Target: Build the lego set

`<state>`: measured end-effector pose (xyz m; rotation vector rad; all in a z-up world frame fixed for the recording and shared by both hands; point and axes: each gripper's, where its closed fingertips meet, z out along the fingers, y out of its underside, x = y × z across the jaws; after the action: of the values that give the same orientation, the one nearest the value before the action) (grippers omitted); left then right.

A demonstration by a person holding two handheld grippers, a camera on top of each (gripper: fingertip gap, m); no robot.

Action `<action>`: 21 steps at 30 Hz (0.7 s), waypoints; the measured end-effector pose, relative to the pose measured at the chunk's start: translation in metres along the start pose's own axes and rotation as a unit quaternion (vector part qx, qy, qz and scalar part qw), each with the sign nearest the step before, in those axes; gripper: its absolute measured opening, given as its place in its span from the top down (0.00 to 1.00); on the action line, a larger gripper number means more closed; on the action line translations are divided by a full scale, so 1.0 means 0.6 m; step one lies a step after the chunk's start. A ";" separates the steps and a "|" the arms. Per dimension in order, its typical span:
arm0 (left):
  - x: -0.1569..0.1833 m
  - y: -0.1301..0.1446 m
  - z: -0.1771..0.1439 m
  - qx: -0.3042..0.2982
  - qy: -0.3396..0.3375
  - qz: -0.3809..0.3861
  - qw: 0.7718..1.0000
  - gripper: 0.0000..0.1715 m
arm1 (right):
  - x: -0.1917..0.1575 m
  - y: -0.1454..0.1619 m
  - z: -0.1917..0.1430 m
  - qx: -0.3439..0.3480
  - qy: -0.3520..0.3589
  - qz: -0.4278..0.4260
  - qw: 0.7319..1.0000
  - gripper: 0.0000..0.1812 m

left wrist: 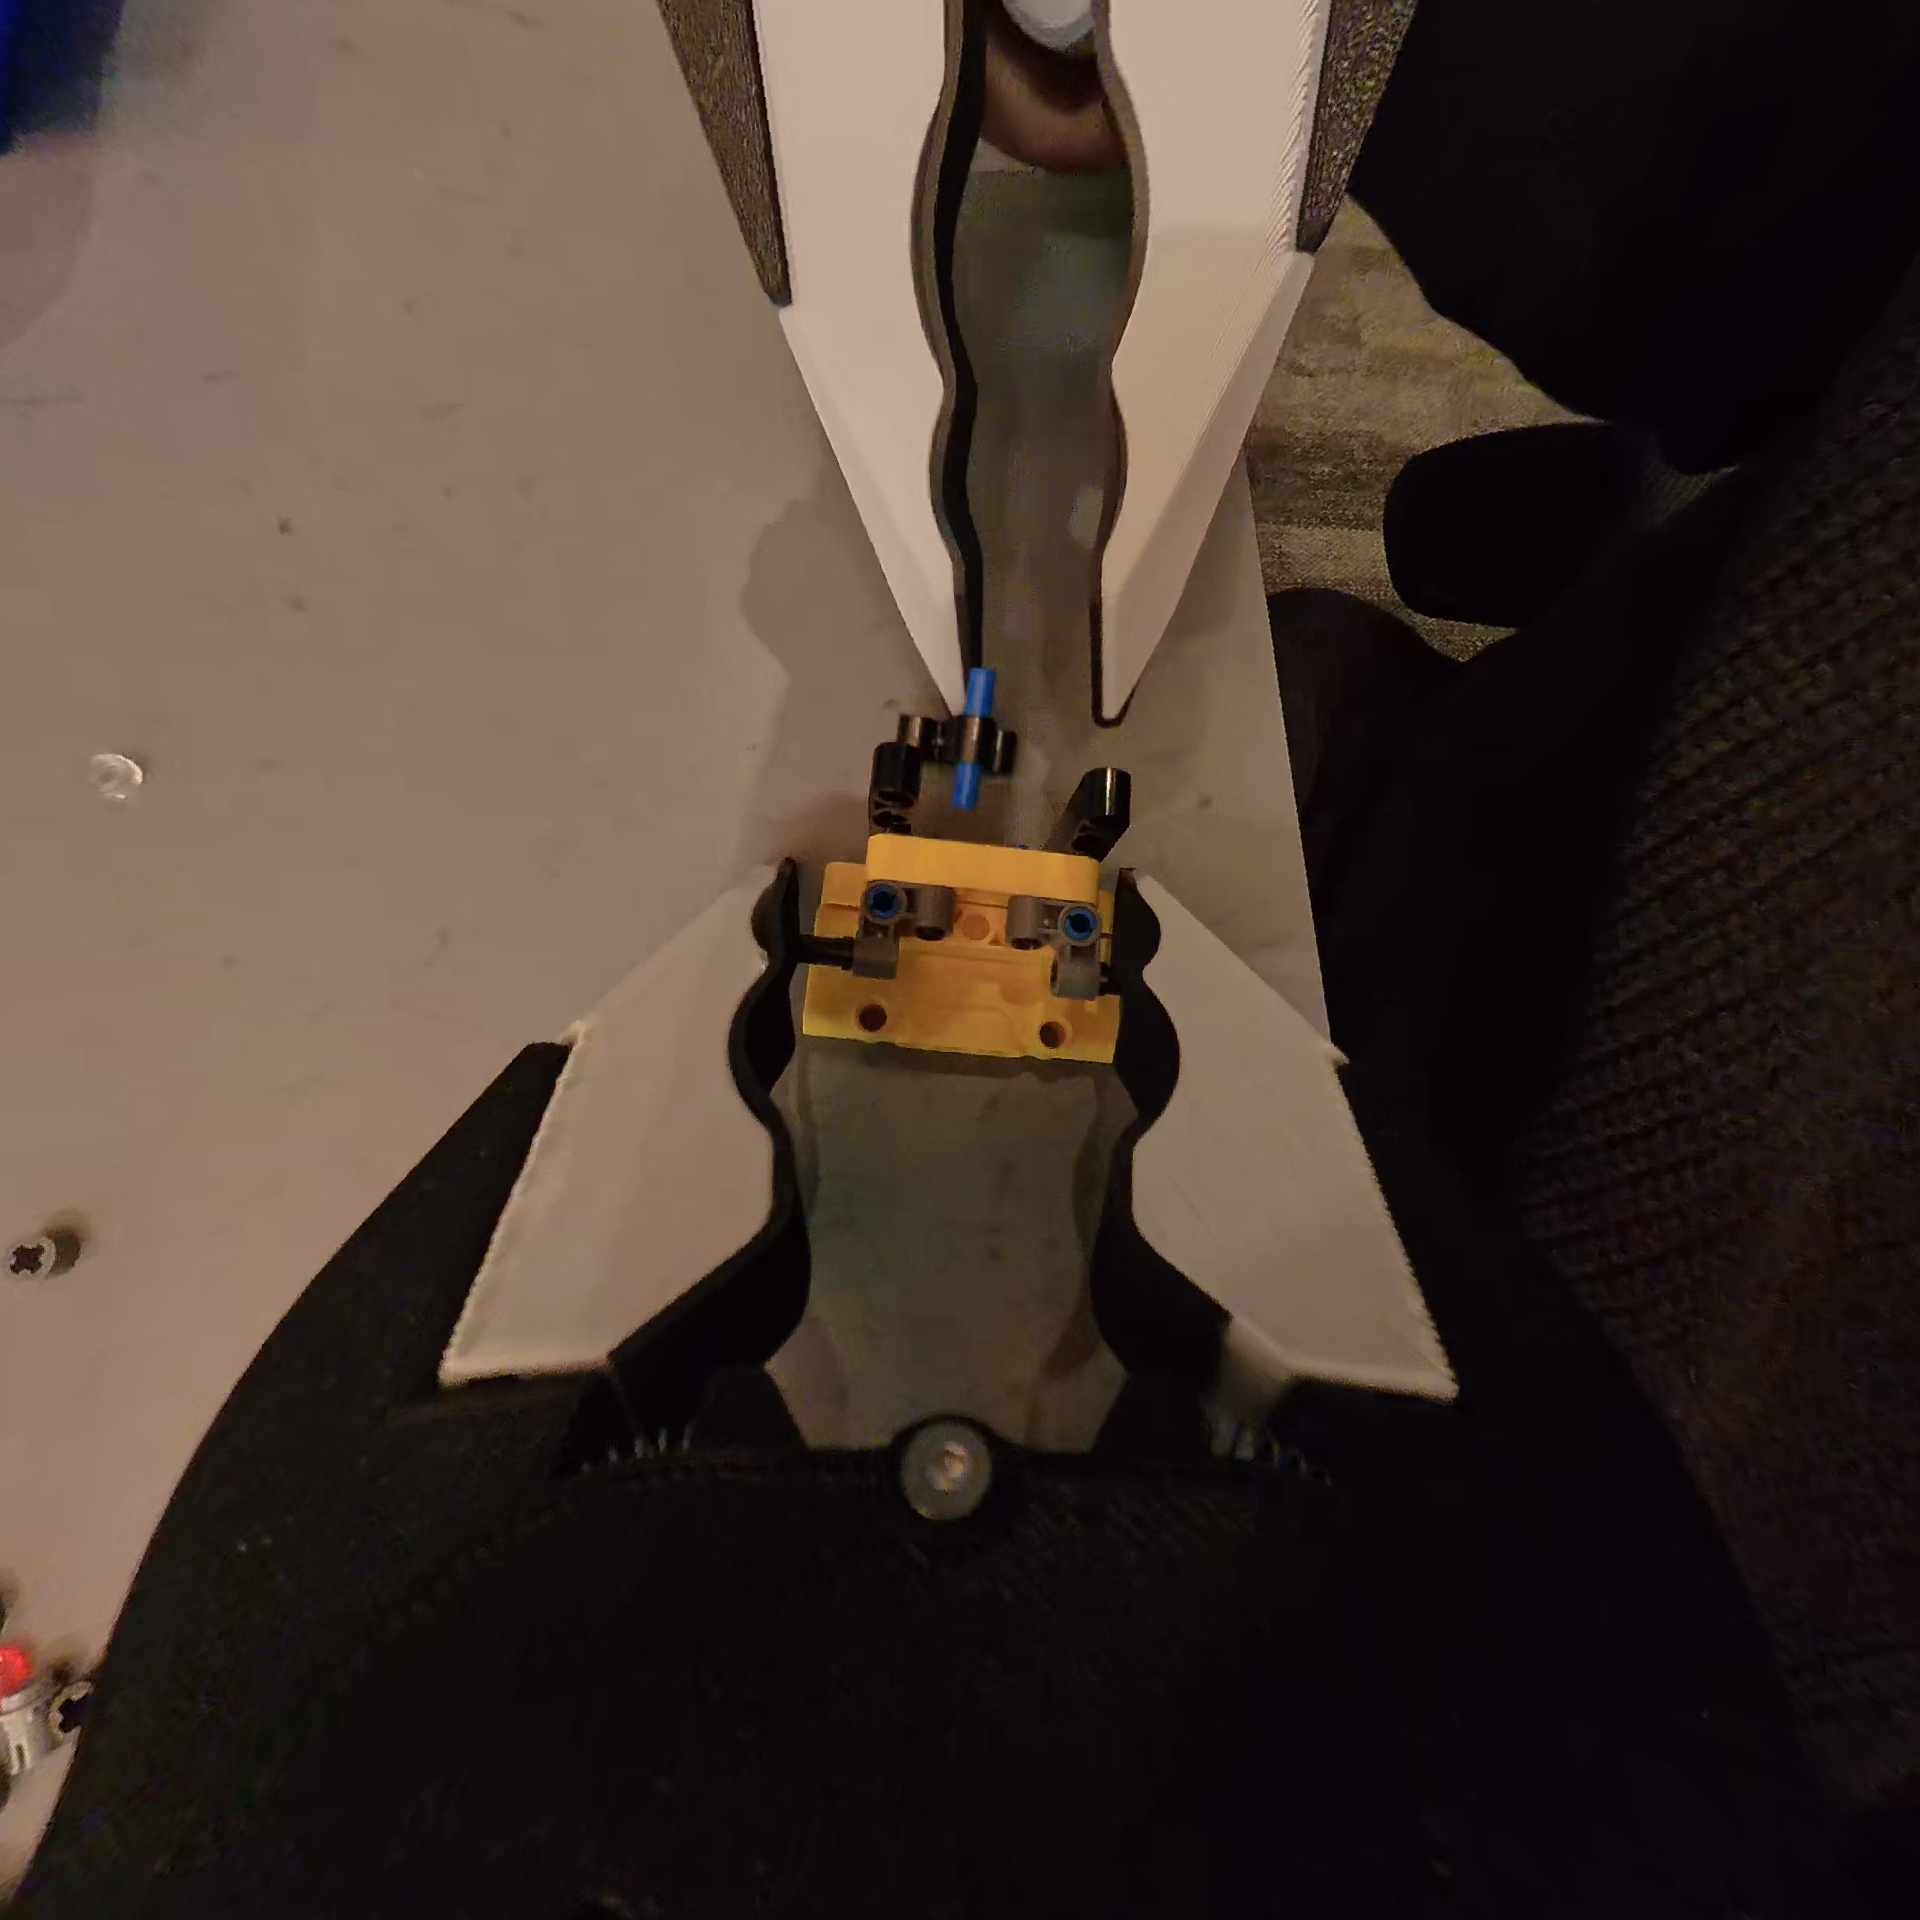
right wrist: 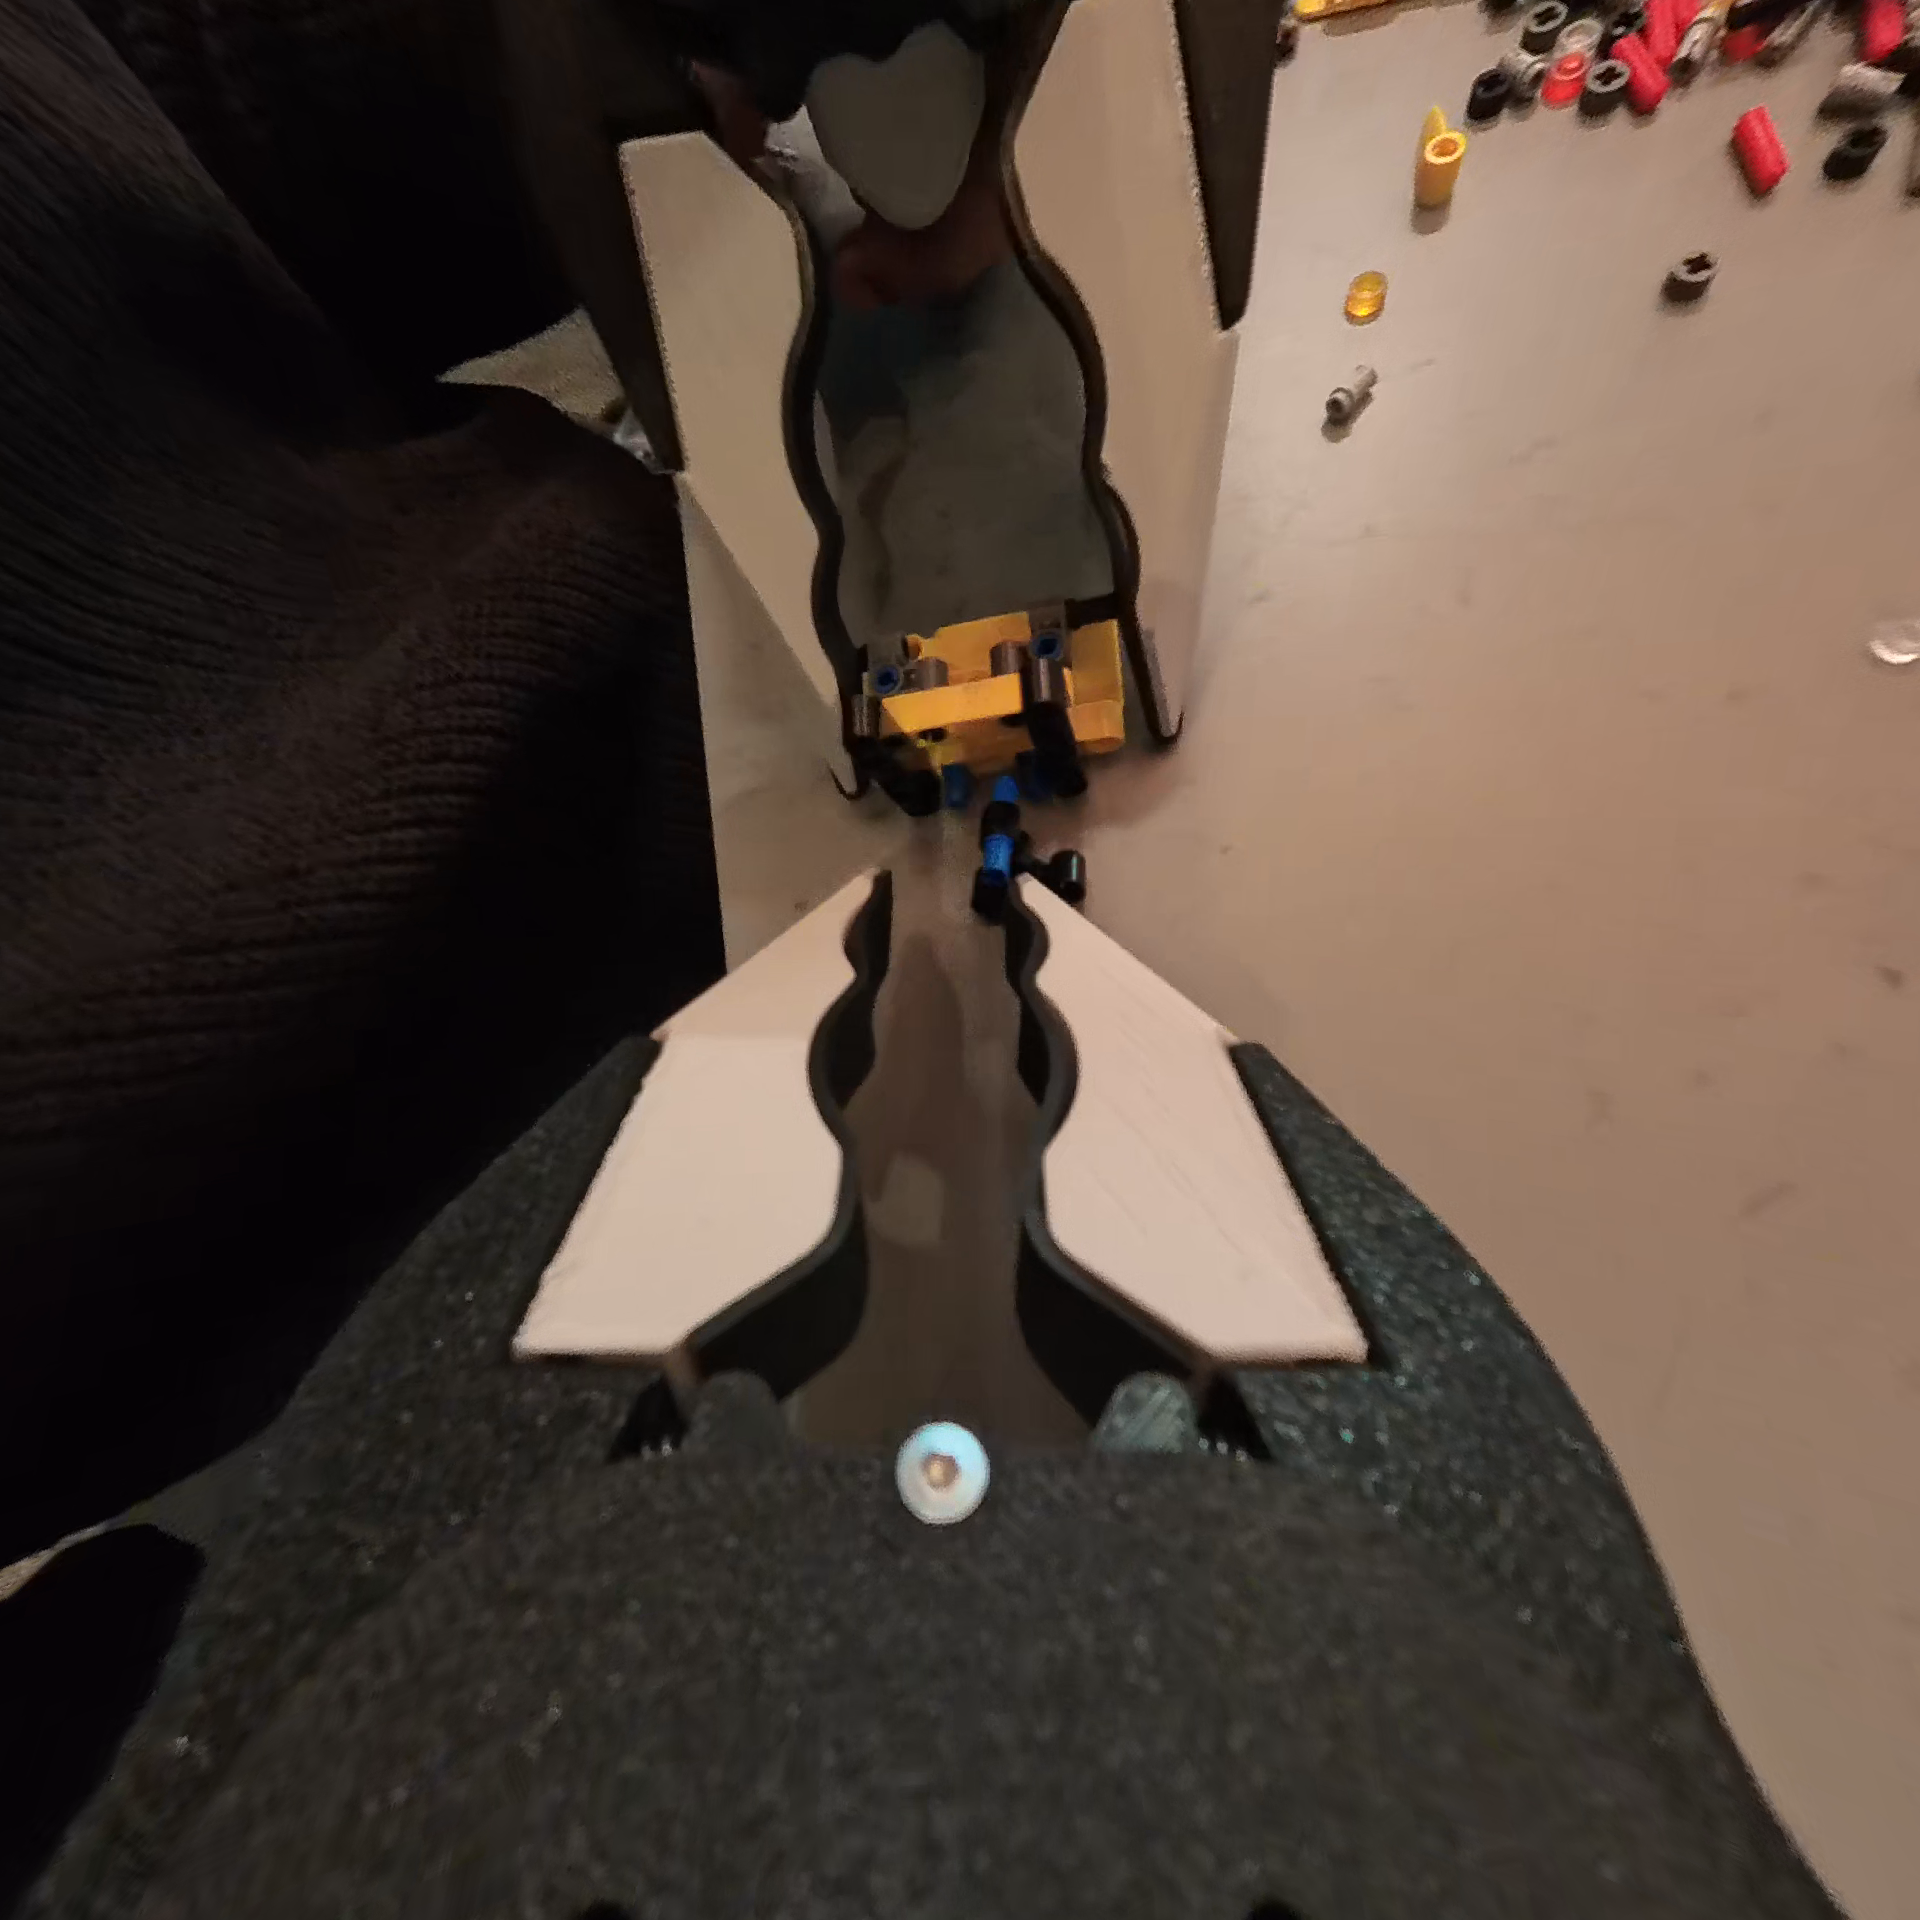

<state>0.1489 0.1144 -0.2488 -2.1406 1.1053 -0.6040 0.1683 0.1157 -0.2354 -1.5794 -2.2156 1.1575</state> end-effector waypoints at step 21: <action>-0.001 0.000 0.001 -0.005 -0.007 0.006 1.000 0.65 | 0.022 0.012 -0.036 0.091 -0.046 0.094 0.990 0.87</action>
<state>0.1489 0.1148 -0.2491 -2.1421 1.1167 -0.5779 0.1797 0.1382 -0.2292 -1.7183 -1.9794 1.4683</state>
